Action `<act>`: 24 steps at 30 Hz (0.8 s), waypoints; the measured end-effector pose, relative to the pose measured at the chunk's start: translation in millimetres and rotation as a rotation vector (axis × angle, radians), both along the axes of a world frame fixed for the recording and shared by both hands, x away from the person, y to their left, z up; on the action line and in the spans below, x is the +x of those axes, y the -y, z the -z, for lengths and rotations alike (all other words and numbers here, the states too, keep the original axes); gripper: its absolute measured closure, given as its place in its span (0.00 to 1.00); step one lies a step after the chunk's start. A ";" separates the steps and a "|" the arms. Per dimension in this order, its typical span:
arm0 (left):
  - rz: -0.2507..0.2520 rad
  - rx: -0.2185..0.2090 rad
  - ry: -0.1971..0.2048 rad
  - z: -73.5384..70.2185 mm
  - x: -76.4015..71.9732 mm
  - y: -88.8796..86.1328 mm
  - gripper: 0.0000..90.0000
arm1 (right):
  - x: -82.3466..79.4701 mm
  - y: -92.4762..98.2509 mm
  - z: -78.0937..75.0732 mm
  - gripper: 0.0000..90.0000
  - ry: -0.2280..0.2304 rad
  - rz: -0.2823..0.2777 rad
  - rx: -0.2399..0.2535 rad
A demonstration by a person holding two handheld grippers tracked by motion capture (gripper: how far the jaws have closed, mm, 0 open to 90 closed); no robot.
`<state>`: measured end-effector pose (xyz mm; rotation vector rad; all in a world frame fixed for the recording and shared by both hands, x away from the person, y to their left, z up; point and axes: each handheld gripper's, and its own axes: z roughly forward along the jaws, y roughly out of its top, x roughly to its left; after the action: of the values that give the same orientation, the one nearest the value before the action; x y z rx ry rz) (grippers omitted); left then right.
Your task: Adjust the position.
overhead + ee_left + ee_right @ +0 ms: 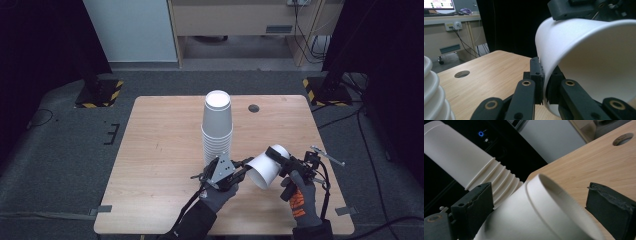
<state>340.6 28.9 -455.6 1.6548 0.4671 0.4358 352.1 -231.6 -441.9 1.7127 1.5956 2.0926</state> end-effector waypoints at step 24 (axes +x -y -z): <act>0.054 0.050 -0.073 -14.2 -3.4 -28.9 0.95 | 7.4 22.2 5.8 0.09 0.054 0.146 -0.148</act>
<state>337.2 57.9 -441.4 1.7316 0.4675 0.3506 359.5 -253.8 -447.7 1.6565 1.5188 1.8866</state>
